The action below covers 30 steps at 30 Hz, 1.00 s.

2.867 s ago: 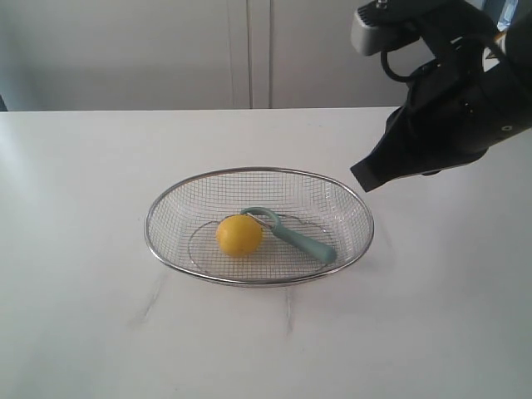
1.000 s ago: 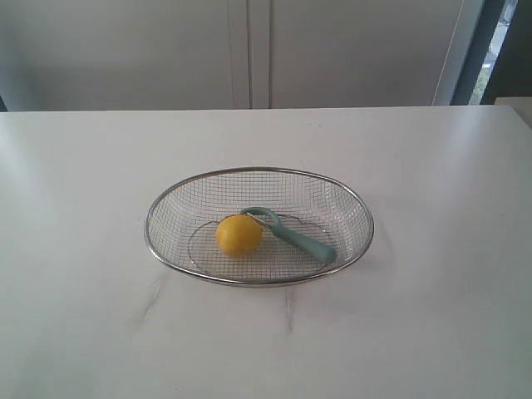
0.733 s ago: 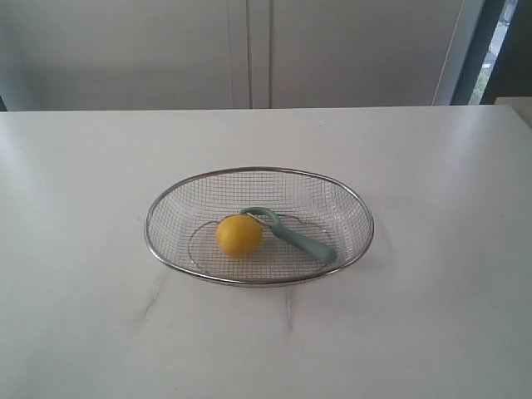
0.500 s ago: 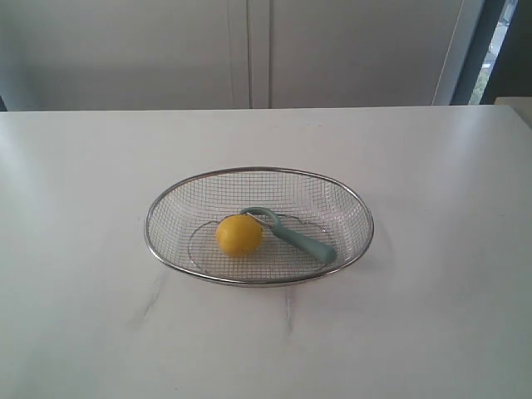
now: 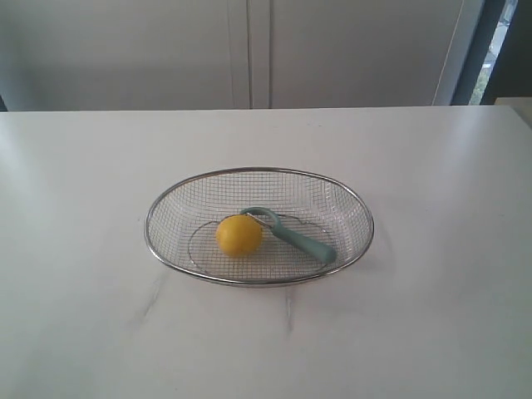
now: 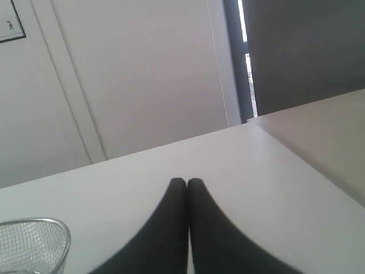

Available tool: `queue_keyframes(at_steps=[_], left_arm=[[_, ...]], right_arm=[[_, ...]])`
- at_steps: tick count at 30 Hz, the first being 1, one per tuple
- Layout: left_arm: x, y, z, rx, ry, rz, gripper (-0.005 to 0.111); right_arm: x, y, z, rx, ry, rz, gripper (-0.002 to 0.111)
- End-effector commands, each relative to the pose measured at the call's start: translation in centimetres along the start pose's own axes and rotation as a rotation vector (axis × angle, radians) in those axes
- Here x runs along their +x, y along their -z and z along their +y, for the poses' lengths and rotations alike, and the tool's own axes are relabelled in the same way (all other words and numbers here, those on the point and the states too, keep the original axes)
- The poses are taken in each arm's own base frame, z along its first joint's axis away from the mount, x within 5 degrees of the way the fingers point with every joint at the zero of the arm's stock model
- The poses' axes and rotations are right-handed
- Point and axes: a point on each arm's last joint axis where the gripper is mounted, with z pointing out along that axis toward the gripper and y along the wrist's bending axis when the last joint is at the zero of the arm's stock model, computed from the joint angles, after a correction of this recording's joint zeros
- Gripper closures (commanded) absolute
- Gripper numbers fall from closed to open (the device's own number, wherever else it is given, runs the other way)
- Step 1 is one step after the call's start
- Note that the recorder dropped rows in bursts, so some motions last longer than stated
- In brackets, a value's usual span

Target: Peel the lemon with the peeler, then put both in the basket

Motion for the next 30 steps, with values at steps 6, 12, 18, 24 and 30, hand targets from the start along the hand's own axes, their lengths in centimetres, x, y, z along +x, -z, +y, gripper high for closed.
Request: queue_keyframes(at_steps=[6,12,18,24,30], left_arm=[[0.1,0.0,0.0,-0.003,0.004,0.002,0.107],[0.1,0.0,0.0,-0.003,0.004,0.002,0.107],[0.1,0.0,0.0,-0.003,0.004,0.002,0.107],[0.1,0.0,0.0,-0.003,0.004,0.002,0.107],[0.1,0.0,0.0,-0.003,0.004,0.002,0.107]], right_arm=[[1.6,0.3,-0.3,0.014,0.207,0.157,0.108],[2.5,0.5,-0.4,0.015,0.207,0.256,0.108],[2.5,0.5,-0.4,0.016,0.213,0.256,0.108],[2.5,0.5,-0.4,0.017,0.201,0.257,0.108],[2.6,0.5,0.0,-0.056,0.195,0.263,0.108]])
